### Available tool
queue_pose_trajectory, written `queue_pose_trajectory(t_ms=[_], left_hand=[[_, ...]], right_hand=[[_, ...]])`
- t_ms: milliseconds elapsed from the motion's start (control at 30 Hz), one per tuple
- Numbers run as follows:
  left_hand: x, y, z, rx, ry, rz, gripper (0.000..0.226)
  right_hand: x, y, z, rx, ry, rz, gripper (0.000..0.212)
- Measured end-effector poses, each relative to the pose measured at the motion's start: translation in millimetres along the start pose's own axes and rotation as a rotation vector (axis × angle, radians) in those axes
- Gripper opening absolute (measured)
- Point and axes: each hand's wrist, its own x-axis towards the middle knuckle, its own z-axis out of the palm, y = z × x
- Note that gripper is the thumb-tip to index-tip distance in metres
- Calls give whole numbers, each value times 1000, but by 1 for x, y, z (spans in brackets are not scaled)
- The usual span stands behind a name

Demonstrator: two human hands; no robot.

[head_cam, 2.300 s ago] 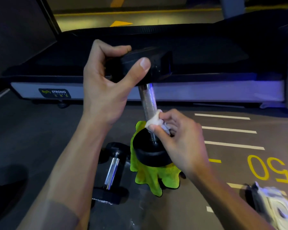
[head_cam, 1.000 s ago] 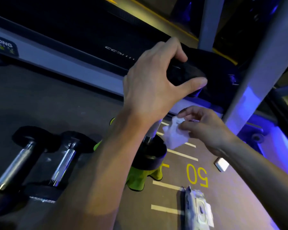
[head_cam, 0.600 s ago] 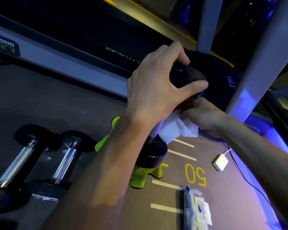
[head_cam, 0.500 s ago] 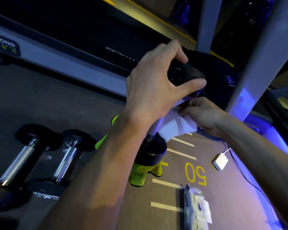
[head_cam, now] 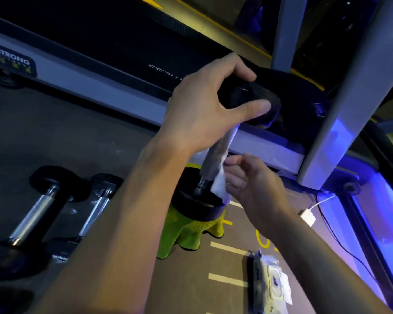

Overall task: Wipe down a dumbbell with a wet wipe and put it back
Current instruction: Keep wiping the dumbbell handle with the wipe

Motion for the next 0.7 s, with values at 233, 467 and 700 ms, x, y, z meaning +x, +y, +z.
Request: queue_pose_trajectory(t_ms=[233,467,700], left_hand=[[4,-6,-6,-69,-32,17,41],[-2,-3,-2,-58,17,23,42],[-4,-3,-5,-49,38,29,42]], right_hand=[[44,-5,43,238,-112,266,55],[25,17,51,268,129,115,38],[-41,12,21,-82,-53,-160,40]])
